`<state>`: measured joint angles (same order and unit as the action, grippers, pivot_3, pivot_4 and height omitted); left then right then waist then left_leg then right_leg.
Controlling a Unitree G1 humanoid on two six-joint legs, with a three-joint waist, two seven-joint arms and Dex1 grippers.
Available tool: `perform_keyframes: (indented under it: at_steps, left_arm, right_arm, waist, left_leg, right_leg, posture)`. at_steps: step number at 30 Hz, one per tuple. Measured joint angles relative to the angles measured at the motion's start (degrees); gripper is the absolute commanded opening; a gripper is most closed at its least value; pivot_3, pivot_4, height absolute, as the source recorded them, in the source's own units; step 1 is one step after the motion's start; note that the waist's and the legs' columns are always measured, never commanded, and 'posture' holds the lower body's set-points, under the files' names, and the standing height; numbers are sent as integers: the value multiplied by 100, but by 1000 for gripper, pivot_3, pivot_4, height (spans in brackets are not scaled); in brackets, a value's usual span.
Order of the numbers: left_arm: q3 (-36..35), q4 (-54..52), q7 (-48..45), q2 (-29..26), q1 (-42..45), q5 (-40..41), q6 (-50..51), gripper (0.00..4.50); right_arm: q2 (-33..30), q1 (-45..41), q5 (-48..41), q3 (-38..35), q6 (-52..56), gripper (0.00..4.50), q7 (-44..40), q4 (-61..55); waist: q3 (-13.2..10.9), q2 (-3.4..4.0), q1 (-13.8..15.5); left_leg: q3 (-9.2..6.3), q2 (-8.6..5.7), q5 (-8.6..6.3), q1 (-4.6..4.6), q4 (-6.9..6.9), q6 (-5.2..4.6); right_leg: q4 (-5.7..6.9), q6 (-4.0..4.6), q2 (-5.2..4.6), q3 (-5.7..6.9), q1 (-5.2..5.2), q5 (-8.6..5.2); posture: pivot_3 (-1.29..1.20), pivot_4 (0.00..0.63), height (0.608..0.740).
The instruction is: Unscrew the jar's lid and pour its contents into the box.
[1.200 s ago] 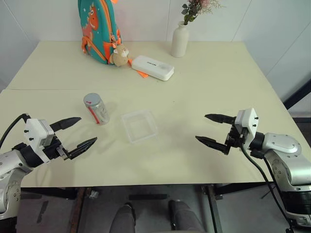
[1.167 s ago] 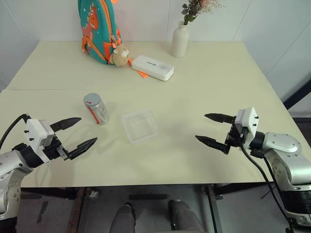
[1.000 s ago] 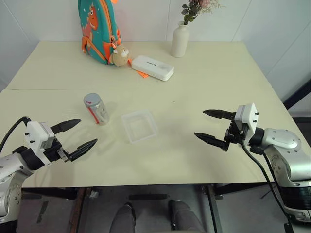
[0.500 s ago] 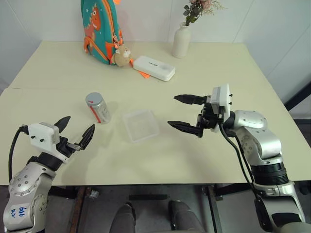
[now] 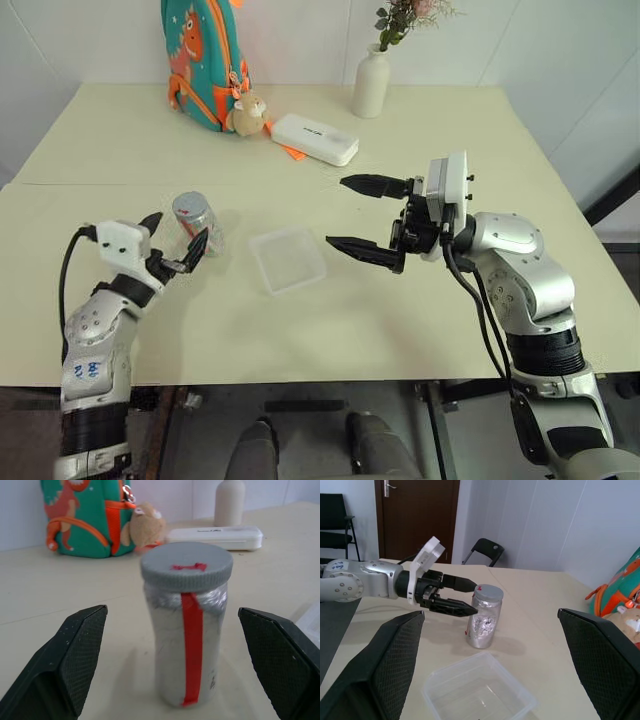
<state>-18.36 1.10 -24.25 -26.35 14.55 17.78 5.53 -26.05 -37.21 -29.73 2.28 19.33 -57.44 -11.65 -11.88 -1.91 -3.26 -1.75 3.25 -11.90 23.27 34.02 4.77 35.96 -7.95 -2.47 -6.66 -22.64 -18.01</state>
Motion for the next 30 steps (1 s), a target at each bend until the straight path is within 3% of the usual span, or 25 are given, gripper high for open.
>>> perform_keyframes:
  at_steps: [11,14,19,20,26,30]
  left_arm:
    - [176,1187,-201,-50,814,-226,-422,4474]
    - [264,1340,-327,-50,897,-229,-511,3906]
    - [348,1482,-407,-40,965,-230,-562,2348]
    - [360,1507,-417,-37,970,-226,-566,2201]
    - [360,1413,-633,90,963,55,-453,2199]
    - [373,366,-992,-34,914,584,66,2199]
  right_arm:
    - [53,171,-77,-7,104,4500,363,-291]
    - [58,186,-77,-7,101,4500,434,-292]
    - [109,271,-75,-5,97,4500,564,-343]
    - [109,270,-74,-6,92,4500,584,-364]
    - [118,270,-67,-6,84,4500,650,-369]
    - [126,238,-99,-7,182,4500,762,-367]
  waist:
    - [0,0,13]
    - [0,0,13]
    - [0,0,15]
    - [0,0,15]
    - [0,-1,23]
    - [0,-1,12]
  left_leg:
    - [1,6,-5,2,2,3]
    - [0,7,-5,2,1,4]
    - [1,7,-5,3,1,4]
    - [0,7,-5,2,1,3]
    - [0,7,-5,3,2,4]
    - [0,12,-5,7,1,5]
  right_leg:
    - [0,1,6,2,-2,-1]
    - [0,1,7,3,-2,-2]
    - [1,1,6,3,-2,-1]
    - [1,1,7,3,-2,-1]
    - [1,0,6,3,-2,-1]
    - [1,1,9,3,-5,-1]
  posture:
    - [0,150,740]
    - [0,150,740]
    - [0,150,740]
    - [0,150,740]
    - [0,150,740]
    - [0,150,740]
